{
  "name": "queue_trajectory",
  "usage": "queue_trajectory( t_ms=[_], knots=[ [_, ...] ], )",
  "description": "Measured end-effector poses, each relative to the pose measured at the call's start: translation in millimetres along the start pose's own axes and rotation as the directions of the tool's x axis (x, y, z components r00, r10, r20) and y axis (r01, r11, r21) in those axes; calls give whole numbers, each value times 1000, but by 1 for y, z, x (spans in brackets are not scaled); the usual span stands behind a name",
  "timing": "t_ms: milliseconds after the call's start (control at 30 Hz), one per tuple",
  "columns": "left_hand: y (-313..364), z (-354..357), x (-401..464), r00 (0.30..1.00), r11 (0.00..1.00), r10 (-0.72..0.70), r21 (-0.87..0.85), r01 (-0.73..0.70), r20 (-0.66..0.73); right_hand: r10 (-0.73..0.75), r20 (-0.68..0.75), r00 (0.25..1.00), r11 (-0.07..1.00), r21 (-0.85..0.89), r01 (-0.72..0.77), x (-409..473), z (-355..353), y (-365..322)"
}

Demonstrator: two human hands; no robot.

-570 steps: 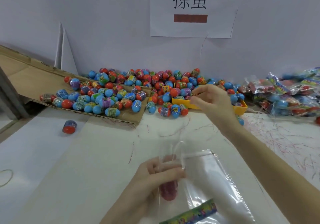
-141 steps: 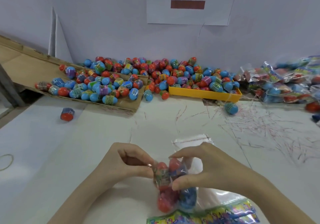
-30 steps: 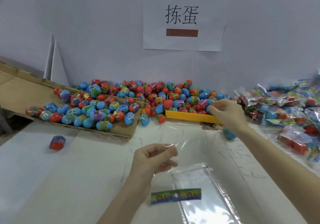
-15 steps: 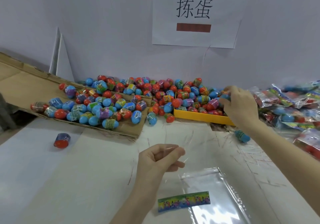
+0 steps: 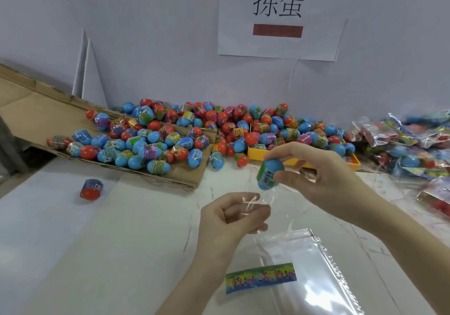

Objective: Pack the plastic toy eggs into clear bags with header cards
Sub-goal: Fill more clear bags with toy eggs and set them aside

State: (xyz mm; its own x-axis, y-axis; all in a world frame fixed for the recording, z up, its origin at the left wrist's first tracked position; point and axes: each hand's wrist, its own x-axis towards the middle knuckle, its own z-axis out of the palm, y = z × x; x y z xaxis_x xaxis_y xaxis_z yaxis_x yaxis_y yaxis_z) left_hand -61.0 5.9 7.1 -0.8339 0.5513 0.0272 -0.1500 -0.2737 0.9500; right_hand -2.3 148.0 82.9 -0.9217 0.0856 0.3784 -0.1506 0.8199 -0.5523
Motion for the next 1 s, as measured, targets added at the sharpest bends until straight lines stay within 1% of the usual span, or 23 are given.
queue_trajectory(
  t_ms=[67,133,200,233,267,333,400,433,467,500,533,600,633,667,700,733,767,867,900,933,1000],
  knots=[
    [0,0,-1,1000,1000,8,1,-8,6,-9,12,1000,1000,-27,9,0,0,-1],
    [1,0,-2,1000,1000,18,9,-18,16,9,39,999,1000,11,-9,0,0,0],
    [2,1,-2,1000,1000,21,14,-21,15,27,49,998,994,101,-32,-1,3,-1],
    [2,1,-1,1000,1000,21,11,-21,11,39,25,999,982,185,-43,-2,3,-1],
    [3,1,-1,1000,1000,19,6,-19,6,58,-25,998,951,306,-47,-3,3,-2],
    [3,1,-1,1000,1000,17,6,-17,1,111,-153,982,824,566,-5,-4,-1,-1],
    [3,0,-2,1000,1000,17,16,-17,2,124,-219,968,699,711,72,-5,-8,1],
    [2,0,-2,1000,1000,17,21,-17,3,115,-214,970,670,737,83,-5,-11,0],
    [1,0,-1,1000,1000,17,26,-17,4,101,-198,975,674,734,79,-7,-13,-2],
    [1,0,-1,1000,999,17,27,-17,5,88,-178,980,718,693,62,-8,-13,-3],
    [1,0,-2,1000,1000,17,26,-18,8,79,-155,985,795,606,32,-9,-12,-4],
    [2,0,-3,999,1000,22,22,-22,24,72,-87,994,939,342,-38,-11,-7,-8],
    [2,0,-3,999,999,27,23,-28,37,66,-65,996,980,194,-52,-11,-4,-8],
    [3,0,-3,998,999,32,26,-34,53,38,-64,997,998,45,-36,-11,-2,-7],
    [3,0,-3,997,999,38,31,-40,68,-1,-75,997,995,-96,-6,-10,-2,-6],
    [4,-1,-3,996,998,43,36,-46,79,-29,-87,996,978,-206,10,-9,-2,-6],
    [4,-1,-3,995,998,49,38,-52,84,-28,-91,995,964,-265,3,-7,-2,-6],
    [4,-1,-3,995,998,59,33,-61,79,10,-24,1000,946,-325,-17,-3,-4,-8],
    [3,-1,-3,995,997,62,33,-65,84,7,7,1000,952,-305,-5,-4,-4,-8],
    [3,-1,-4,994,997,63,34,-67,89,6,36,999,970,-245,3,-5,-3,-8],
    [3,-1,-3,994,997,59,37,-63,89,14,86,996,999,-53,-10,-7,-2,-8]
  ],
)
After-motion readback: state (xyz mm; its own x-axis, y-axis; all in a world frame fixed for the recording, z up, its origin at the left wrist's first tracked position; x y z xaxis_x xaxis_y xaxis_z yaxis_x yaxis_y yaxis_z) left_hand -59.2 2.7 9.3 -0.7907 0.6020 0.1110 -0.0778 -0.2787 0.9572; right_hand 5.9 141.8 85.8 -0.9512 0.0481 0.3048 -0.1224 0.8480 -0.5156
